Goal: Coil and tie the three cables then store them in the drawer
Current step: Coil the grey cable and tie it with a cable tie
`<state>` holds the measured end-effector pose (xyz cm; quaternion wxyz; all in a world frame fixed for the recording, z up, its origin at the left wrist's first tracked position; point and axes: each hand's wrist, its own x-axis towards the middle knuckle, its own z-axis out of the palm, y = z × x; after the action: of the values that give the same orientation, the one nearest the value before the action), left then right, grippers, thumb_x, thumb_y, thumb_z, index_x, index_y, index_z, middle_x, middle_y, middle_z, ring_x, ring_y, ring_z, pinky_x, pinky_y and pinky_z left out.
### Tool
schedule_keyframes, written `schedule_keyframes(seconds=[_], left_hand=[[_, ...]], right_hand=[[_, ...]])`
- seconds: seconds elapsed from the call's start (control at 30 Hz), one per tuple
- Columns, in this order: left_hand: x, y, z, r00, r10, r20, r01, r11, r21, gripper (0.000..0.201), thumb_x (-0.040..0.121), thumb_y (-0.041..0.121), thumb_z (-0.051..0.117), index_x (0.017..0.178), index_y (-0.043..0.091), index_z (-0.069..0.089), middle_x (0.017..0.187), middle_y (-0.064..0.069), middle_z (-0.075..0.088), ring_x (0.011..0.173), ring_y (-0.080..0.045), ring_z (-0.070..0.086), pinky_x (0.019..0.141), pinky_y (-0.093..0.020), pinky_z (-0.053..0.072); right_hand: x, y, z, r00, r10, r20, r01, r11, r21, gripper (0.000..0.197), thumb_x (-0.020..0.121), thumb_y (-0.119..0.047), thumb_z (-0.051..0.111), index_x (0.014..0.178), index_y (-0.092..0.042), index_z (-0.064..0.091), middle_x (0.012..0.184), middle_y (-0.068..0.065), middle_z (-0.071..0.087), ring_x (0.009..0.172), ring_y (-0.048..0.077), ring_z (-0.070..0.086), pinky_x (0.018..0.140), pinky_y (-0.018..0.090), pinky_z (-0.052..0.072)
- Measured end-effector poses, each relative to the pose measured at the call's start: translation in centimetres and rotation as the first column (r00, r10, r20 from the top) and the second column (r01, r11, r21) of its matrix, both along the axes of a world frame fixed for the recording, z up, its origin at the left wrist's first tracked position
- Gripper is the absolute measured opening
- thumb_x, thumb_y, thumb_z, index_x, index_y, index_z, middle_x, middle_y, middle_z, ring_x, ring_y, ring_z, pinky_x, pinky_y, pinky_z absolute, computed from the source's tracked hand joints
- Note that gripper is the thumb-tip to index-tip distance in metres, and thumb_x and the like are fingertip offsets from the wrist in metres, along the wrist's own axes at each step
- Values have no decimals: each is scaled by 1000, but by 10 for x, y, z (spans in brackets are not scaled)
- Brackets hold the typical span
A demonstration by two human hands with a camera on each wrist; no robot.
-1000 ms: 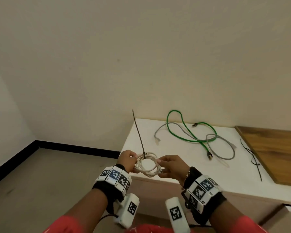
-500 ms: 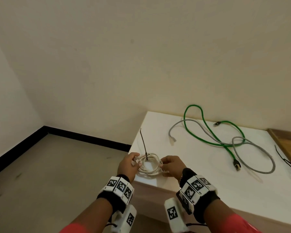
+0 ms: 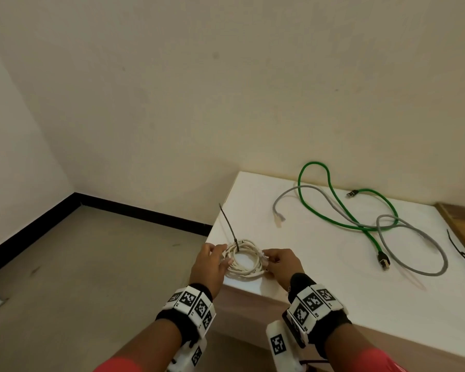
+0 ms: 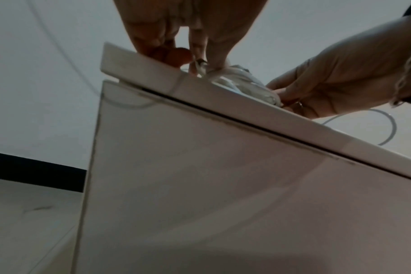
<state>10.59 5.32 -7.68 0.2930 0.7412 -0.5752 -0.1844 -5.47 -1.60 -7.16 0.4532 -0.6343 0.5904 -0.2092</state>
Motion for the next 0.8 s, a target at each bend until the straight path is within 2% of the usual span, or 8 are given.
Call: schedule_keyframes(seconds=[0.13,0.3,0.43,0.57,0.67,0.7,0.73,0.8], left_hand=[[0,0,7,998,-12,-56,12,1000,6,42,95,27,43,134,12,42,130,-11,38,110,-23,52,94,-27,41],[-5,4,19,1000,0,-19,-1,999,-36,38,95,26,41,131,14,46,129,-10,40,111,-23,51,93,-29,42],[-14,9,31,996,-4,87,10,997,-72,36,95,30,42,127,15,50,129,-8,42,117,-23,45,95,-32,43],[-33,5,47,978,-57,199,79,991,-105,38,94,33,42,130,20,46,133,-4,39,123,-21,34,96,-26,37],[-55,-6,58,971,-91,222,122,984,-130,40,94,36,42,131,20,44,134,-5,39,124,-22,33,100,-28,35],[-62,-11,61,968,-105,226,137,982,-130,41,94,37,41,131,20,43,133,-5,39,123,-22,33,100,-28,35],[-68,-15,63,966,-118,232,151,981,-126,42,94,38,40,132,20,42,133,-5,39,123,-22,33,100,-28,35],[-80,-24,65,965,-136,225,168,977,-131,43,94,39,40,132,19,42,133,-5,39,123,-22,33,100,-28,35]], right_hand=[[-6,0,5,997,-15,74,13,999,33,38,82,-2,62,120,-1,56,70,0,55,78,25,58,93,42,50],[-18,5,18,997,28,77,-28,1000,-1,34,83,-8,64,115,-2,56,70,-1,53,77,24,58,92,44,50],[-41,14,27,993,25,115,-27,999,18,27,85,-6,61,110,1,57,70,2,51,81,26,55,78,35,52],[-77,14,33,994,-20,106,15,999,46,19,86,-6,59,103,2,59,72,3,51,69,18,53,63,24,50],[-112,2,44,993,-113,44,111,992,59,3,87,-7,58,84,-5,59,73,4,54,65,16,52,59,24,48],[-125,-6,49,988,-152,9,151,987,48,9,87,-8,58,77,-7,58,73,5,55,64,17,52,60,26,49],[-136,-15,54,981,-192,-24,192,981,31,13,87,-9,57,73,-9,58,75,7,57,65,19,53,64,31,51],[-159,-31,68,938,-268,-221,243,961,-131,13,88,-13,54,79,-9,62,85,13,63,77,28,59,78,38,51]])
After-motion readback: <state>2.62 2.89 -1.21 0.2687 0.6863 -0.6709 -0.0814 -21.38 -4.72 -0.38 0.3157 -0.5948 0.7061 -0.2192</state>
